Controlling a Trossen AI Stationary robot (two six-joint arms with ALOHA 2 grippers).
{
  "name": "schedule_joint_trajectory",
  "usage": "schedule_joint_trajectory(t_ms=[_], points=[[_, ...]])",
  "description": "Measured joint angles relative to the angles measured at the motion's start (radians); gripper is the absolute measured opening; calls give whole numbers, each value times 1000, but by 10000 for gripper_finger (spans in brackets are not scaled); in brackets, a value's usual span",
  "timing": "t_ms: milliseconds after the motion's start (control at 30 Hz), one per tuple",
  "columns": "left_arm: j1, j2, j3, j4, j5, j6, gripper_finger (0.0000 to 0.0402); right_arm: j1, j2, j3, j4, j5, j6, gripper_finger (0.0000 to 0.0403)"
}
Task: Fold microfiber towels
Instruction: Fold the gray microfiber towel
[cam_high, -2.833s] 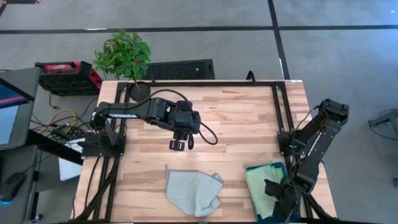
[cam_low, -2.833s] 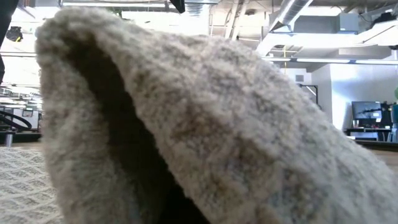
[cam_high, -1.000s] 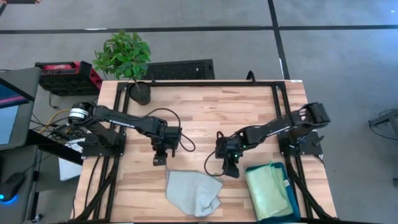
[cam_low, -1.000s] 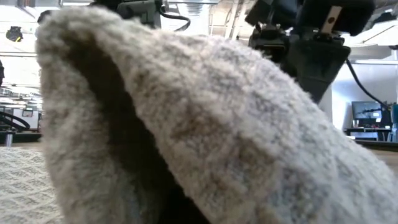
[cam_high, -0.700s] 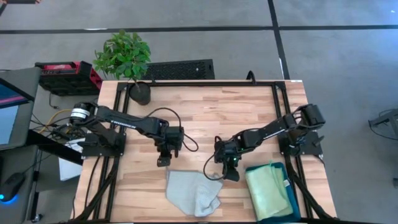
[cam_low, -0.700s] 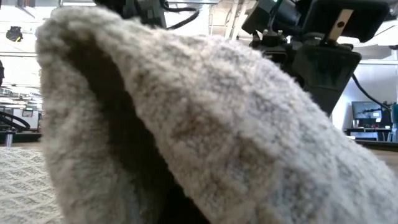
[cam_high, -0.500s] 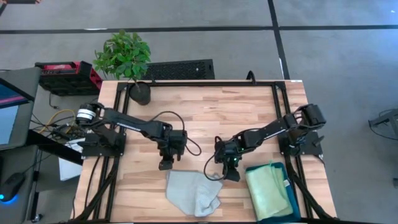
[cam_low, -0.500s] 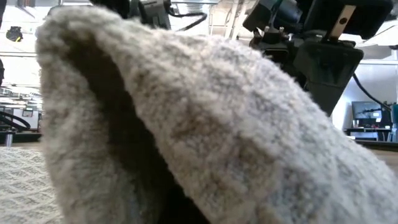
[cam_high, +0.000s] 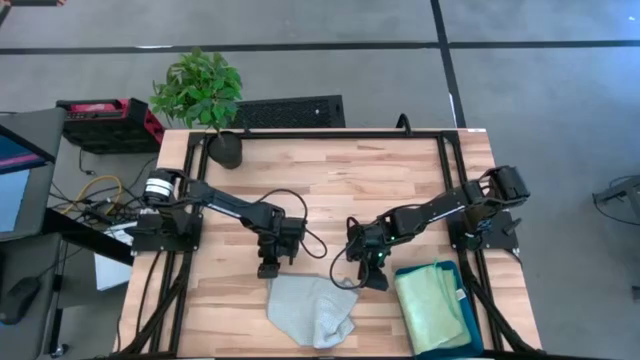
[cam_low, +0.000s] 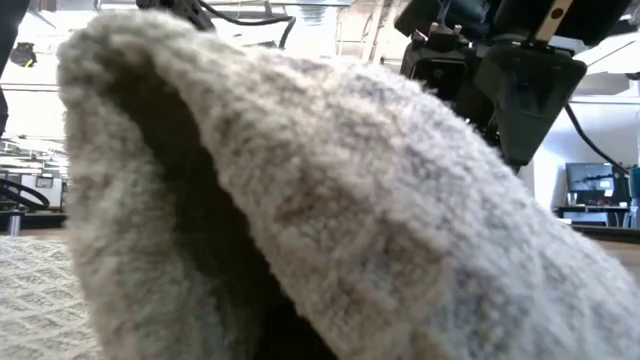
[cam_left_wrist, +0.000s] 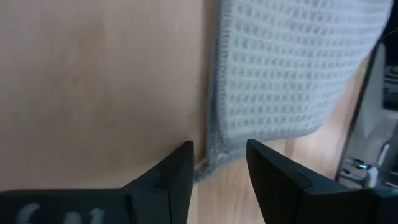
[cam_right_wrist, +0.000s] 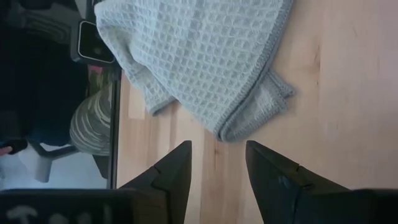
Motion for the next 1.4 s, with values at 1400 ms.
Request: schedule_joint_trajectory(t_ms=[1400], points=[[12, 22, 167, -292, -232, 99, 1, -2, 0, 0, -11, 28, -70, 173]])
